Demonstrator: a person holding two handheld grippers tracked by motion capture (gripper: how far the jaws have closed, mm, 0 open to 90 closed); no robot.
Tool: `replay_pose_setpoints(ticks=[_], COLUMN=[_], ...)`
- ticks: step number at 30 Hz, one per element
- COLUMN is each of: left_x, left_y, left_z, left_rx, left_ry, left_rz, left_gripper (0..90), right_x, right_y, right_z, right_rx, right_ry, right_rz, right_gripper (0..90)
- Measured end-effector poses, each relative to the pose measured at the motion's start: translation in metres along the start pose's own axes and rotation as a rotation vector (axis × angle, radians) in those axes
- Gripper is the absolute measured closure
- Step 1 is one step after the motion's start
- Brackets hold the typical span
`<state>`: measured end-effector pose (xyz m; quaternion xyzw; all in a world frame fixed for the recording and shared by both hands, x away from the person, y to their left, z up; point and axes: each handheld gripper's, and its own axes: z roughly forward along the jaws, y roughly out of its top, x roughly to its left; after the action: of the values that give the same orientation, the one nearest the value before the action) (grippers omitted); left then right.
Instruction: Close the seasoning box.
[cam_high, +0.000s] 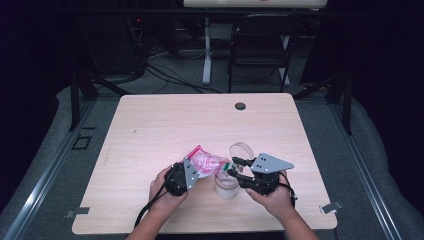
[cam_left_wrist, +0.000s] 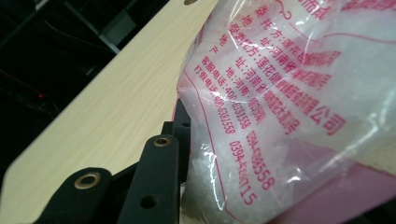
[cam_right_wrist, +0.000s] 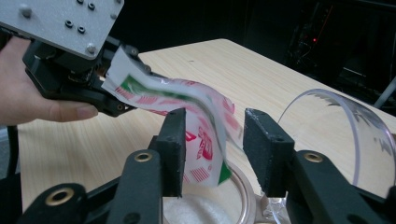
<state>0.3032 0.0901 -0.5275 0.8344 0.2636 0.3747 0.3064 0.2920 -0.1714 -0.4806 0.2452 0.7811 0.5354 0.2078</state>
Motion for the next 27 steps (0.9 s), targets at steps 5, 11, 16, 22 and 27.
replay_pose_setpoints(ticks=[5, 11, 16, 22, 27], left_x=[0.003, 0.005, 0.008, 0.009, 0.01], left_y=[-0.006, -0.014, -0.017, -0.023, -0.026], left_z=[0.002, 0.006, 0.008, 0.01, 0.012], left_rx=[0.001, -0.012, -0.022, -0.034, -0.04], left_ry=[-0.031, -0.102, -0.159, -0.211, -0.235], left_rz=[-0.059, -0.148, -0.217, -0.283, -0.325], left_gripper=[74.4, 74.4, 74.5, 74.6, 74.6], right_x=[-0.001, -0.003, -0.005, -0.005, -0.005], right_y=[-0.001, -0.001, 0.0, 0.0, 0.0], right_z=[0.001, 0.0, -0.002, -0.004, -0.005], right_rx=[0.0, -0.012, -0.024, -0.027, -0.034], right_ry=[0.0, -0.014, -0.014, -0.022, -0.027], right_rz=[0.008, 0.018, 0.028, 0.028, 0.035], right_gripper=[54.2, 52.8, 52.2, 51.4, 50.5])
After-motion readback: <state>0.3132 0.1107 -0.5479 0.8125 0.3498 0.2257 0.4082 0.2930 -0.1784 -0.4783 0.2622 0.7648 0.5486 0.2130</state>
